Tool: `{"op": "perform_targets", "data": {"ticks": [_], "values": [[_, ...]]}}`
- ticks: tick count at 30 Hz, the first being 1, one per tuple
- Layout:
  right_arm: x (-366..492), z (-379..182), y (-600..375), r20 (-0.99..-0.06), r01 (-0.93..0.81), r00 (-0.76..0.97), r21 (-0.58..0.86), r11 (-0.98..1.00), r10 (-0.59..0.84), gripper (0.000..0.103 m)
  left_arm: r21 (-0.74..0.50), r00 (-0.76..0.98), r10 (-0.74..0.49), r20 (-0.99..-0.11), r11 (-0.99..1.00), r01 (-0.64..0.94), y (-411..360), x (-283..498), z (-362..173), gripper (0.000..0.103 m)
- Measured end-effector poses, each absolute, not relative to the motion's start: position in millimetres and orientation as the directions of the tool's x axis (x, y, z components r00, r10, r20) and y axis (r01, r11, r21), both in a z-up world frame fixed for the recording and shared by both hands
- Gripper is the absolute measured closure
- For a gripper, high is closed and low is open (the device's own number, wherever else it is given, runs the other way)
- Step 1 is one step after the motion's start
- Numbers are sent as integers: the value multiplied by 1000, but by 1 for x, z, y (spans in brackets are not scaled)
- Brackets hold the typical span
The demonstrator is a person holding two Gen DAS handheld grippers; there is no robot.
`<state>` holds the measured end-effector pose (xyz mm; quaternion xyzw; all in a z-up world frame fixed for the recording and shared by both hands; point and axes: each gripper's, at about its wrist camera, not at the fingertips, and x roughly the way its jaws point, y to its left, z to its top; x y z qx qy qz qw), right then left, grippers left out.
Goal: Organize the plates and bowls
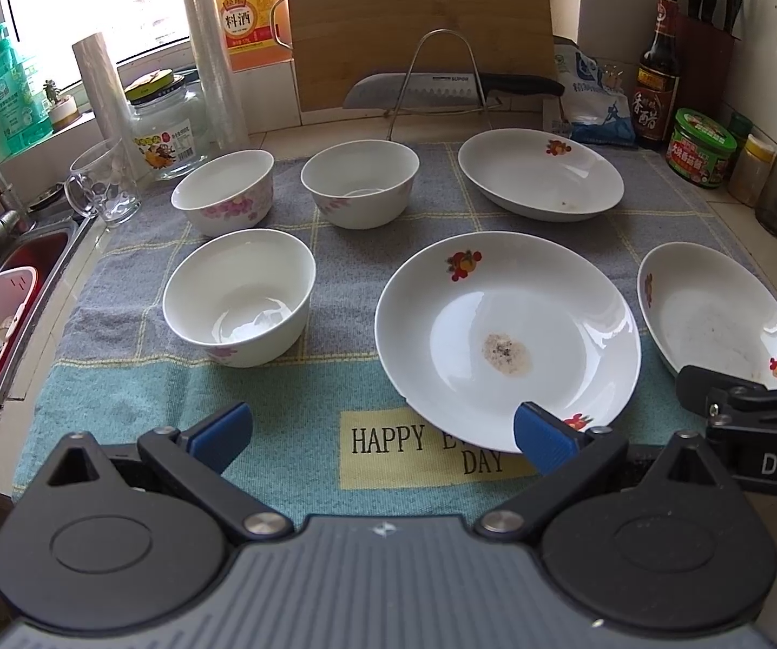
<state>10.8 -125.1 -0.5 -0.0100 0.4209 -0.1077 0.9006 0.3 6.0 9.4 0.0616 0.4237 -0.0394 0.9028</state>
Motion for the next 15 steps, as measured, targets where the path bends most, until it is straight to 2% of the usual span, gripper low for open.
{"op": "perform_targets", "data": {"ticks": [15], "values": [[10, 7, -111, -731, 227, 634, -138, 964, -254, 0, 72, 661, -70, -748, 980, 185, 17, 7, 13, 1]]}}
